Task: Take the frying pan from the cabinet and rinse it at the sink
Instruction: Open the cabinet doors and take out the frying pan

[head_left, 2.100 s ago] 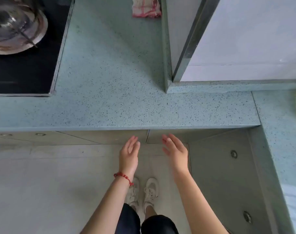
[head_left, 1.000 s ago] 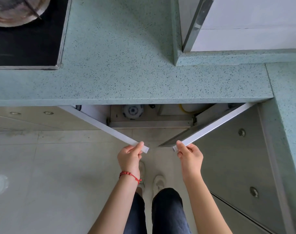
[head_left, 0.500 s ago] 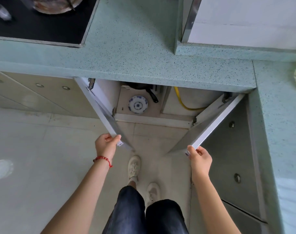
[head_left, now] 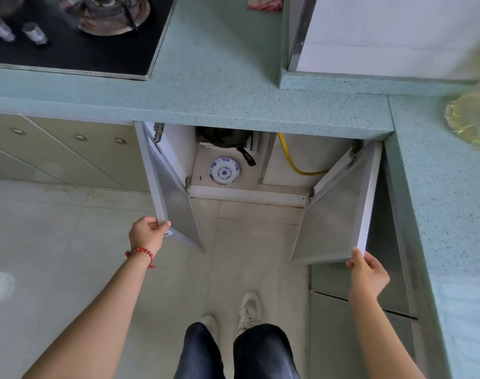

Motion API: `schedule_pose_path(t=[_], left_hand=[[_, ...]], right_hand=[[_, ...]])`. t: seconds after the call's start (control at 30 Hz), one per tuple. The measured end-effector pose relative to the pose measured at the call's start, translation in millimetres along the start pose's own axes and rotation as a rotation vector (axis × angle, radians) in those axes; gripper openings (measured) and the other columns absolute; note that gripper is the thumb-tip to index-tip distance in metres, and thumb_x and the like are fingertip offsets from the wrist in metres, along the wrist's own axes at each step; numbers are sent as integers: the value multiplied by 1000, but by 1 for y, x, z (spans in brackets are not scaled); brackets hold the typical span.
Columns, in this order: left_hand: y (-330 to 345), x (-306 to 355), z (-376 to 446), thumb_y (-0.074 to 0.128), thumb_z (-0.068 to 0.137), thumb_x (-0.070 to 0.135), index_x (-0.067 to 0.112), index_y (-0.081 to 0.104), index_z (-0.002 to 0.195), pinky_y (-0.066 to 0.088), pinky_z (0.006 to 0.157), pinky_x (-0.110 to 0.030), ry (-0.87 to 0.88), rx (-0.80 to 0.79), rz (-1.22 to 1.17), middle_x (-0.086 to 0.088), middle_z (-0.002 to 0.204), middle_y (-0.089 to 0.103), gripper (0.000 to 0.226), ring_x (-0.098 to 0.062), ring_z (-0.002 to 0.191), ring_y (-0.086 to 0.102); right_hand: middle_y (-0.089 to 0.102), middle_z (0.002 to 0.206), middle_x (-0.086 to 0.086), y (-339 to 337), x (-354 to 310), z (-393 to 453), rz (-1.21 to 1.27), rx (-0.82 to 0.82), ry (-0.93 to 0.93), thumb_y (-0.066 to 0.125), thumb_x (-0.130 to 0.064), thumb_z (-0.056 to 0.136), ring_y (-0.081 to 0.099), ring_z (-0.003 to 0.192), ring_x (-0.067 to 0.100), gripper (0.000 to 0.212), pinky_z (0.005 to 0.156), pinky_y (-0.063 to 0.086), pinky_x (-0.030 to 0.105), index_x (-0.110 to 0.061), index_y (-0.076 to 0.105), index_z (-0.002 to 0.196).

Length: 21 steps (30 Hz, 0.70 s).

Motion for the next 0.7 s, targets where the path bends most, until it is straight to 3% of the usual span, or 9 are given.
schedule_pose_path(t=[0.1,0.2,0.33,0.4,0.47,0.53,0.6,0.7], left_hand=[[-20,-7,-3,65,78,8,-3,64,84,39,68,-26,27,13,24,-23,89,71,13,-24,79,61],[-37,-14,1,64,79,8,-6,64,87,40,66,-26,54,48,59,-25,90,71,16,-29,84,63],[-51,-25,10,61,79,6,-8,65,80,44,73,-36,145,47,211,-28,86,69,15,-41,87,62],[-56,-24,5,62,77,3,-9,65,87,45,77,-44,233,62,333,-31,92,65,16,-45,94,59],[-49,-19,-12,65,75,4,-8,64,98,46,79,-49,371,58,417,-30,100,64,26,-45,98,60],[-31,-8,-39,59,77,20,-3,64,101,49,77,-48,519,-19,474,-24,103,66,34,-40,95,64],[-12,2,-65,47,78,34,0,64,103,51,77,-45,632,-120,541,-19,104,68,46,-35,94,66],[11,11,-96,41,80,40,3,62,109,53,81,-43,749,-224,661,-15,111,68,52,-30,100,66]], right_hand=[[64,81,7,-11,6,2,108,42,39,62,-13,80,59,53,3,28,63,50,15,0,64,106],[60,71,-1,-18,12,4,179,48,40,62,-11,80,58,41,-7,30,52,48,3,3,62,107],[60,72,2,-26,28,1,159,83,53,59,-8,84,60,42,-6,30,53,51,6,7,59,110],[63,77,8,-21,37,-11,38,35,31,58,-11,85,61,44,-6,32,53,50,7,6,60,112],[66,92,12,-4,42,-38,-107,-69,-10,58,-16,84,67,60,0,34,68,54,15,2,61,113],[66,107,11,17,39,-72,-265,-171,-96,59,-20,86,66,97,20,37,94,46,30,-2,60,118],[63,115,6,38,32,-106,-376,-265,-191,58,-21,88,57,114,24,39,98,37,29,-3,56,122],[56,130,14,70,23,-141,-551,-424,-421,57,-23,89,51,121,29,43,99,38,33,-4,51,128]])
Point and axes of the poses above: each hand's wrist, its own z-axis towards the middle knuckle, its own y-axis out of the palm, x = y × z, the point moved 9 cm from there along z, towards the middle knuckle
